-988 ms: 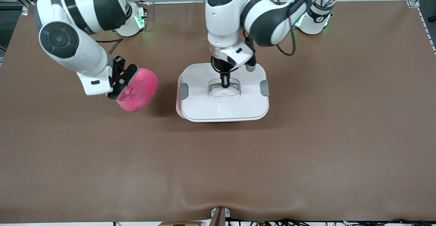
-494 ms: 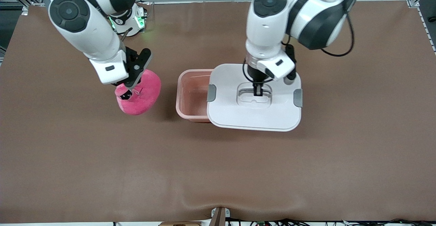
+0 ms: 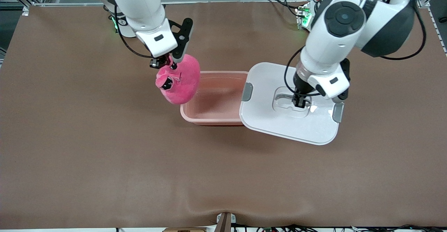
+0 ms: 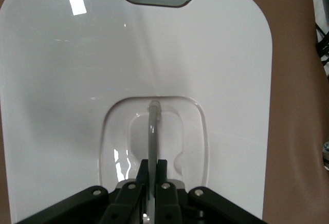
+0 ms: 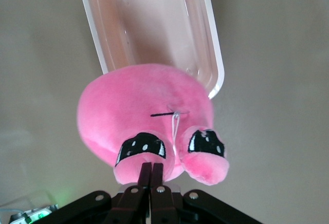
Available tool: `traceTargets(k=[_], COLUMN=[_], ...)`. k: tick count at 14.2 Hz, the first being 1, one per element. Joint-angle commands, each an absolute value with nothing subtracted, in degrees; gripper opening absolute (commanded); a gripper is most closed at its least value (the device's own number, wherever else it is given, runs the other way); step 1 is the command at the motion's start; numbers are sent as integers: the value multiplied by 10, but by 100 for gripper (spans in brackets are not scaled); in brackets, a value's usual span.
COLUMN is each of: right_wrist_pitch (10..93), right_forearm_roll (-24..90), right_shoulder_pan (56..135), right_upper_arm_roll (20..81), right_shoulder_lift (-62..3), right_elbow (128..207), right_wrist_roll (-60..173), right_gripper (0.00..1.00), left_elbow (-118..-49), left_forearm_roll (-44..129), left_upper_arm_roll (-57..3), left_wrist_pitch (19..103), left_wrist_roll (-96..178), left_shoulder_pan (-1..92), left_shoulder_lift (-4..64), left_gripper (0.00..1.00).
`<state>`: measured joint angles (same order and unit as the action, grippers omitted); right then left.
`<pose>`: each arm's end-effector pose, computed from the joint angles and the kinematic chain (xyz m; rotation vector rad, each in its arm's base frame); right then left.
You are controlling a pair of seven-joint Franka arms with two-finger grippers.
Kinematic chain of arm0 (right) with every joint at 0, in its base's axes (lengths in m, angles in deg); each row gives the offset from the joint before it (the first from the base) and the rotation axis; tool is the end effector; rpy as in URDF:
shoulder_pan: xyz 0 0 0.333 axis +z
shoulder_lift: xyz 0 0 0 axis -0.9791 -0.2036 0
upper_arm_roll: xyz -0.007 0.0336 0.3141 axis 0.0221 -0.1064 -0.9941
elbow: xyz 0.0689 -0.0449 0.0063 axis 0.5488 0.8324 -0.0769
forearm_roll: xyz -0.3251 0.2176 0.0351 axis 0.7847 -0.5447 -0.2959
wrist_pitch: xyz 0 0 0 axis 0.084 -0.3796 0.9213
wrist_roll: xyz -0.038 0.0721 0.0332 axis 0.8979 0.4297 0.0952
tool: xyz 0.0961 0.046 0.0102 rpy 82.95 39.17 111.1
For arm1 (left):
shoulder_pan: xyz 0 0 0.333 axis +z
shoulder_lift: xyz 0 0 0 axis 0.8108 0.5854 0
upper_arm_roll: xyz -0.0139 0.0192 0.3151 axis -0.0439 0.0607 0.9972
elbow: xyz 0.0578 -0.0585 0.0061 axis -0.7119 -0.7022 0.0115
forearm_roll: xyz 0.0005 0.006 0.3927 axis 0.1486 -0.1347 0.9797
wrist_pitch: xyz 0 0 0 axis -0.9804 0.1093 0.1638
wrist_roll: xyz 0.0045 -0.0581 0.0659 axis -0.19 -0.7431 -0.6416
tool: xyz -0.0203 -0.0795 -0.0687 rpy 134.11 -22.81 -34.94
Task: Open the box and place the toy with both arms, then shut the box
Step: 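Lift the lid off with the left gripper while the right gripper carries the plush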
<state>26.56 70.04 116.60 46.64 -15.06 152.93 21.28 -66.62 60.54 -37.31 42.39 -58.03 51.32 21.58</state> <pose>0.4803 0.3600 0.5802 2.4545 1.9558 -0.0859 0.5785 -0.2866 0.5375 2.5035 1.8817 0.0309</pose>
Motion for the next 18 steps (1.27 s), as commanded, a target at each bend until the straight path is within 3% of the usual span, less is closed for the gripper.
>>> traceTargets(k=[1, 18], right_wrist_pitch=[287, 339], right_forearm_roll=[695, 704], right_shoulder_pan=[1191, 1226], right_upper_arm_roll=[471, 474], right_shoulder_lift=[-151, -207], right_elbow=[1523, 1530], right_wrist_roll=[190, 61], right_gripper=[0, 0], left_elbow=[-678, -683], left_forearm_roll=[545, 433], left_upper_arm_roll=[-376, -375], left_wrist_pitch=[396, 346], left_wrist_roll=[-497, -351], left_shoulder_pan=[568, 668], left_shoulder_lift=[182, 181], left_gripper=[0, 0])
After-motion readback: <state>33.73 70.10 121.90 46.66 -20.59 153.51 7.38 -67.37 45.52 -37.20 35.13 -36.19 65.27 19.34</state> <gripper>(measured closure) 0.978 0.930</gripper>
